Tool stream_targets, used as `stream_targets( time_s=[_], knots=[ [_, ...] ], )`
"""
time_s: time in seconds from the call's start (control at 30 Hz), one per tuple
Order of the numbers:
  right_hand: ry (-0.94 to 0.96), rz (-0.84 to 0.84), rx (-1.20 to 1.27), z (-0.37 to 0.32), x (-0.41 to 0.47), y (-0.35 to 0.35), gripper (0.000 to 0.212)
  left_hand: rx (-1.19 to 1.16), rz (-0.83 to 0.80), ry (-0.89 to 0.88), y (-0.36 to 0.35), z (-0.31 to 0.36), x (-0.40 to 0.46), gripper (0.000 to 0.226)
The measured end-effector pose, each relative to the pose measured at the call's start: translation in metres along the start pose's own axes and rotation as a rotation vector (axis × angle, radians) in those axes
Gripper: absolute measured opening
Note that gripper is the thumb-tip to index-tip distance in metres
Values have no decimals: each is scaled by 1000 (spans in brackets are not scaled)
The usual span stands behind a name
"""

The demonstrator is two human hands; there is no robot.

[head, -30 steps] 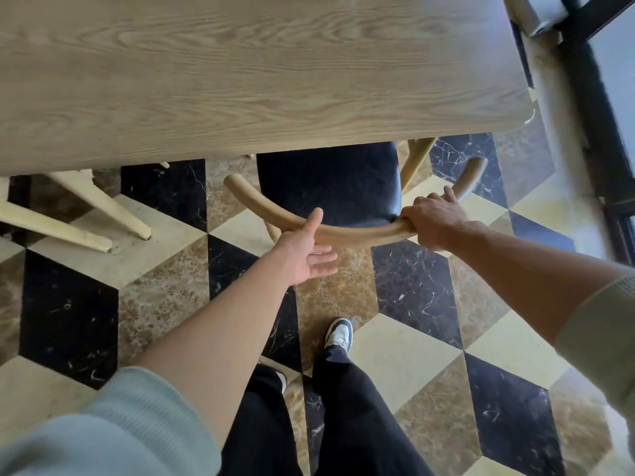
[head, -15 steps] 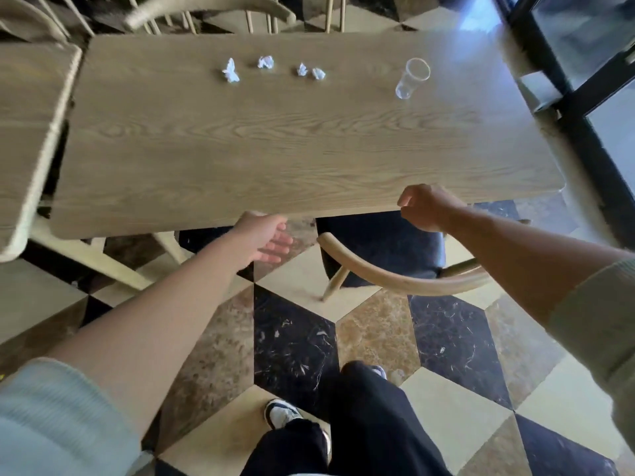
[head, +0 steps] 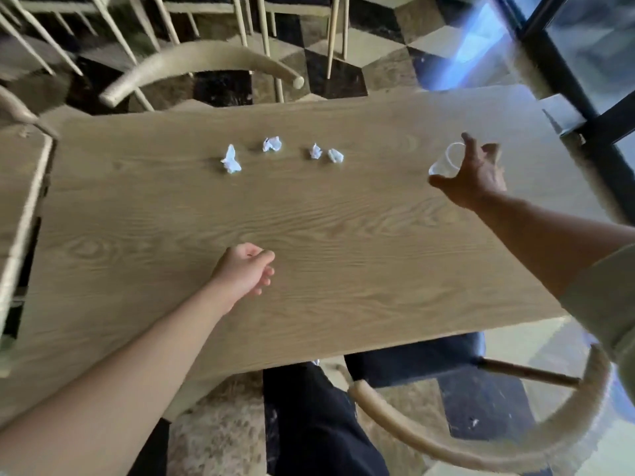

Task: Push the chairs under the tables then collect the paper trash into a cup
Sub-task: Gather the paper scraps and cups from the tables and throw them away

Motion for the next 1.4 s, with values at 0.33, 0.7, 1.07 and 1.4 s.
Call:
stream_targets(
  time_s=[0.33, 0.7, 1.07, 1.4],
  knots=[
    [176, 40, 79, -58, 40, -41, 60, 226, -51, -191, 18, 33, 90, 32],
    [653, -422, 263, -254, -93, -132, 78, 183, -104, -535, 53, 62, 118, 61],
    [156, -121, 112, -224, 26, -160, 29, 188, 307, -584, 120, 17, 134, 69],
    [504, -180, 220, -302, 13, -189, 20, 244, 421, -570, 159, -1, 138, 62]
  ],
)
Point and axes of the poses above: each hand's wrist, its own x-axis towards the middle knuckle, its own y-axis out of the back of the hand, z = x × y, the point moved 2 cm from there along x, towards the middle knuckle, and after that the axes turned 3 degrees about -y, right-handed, at the moved point
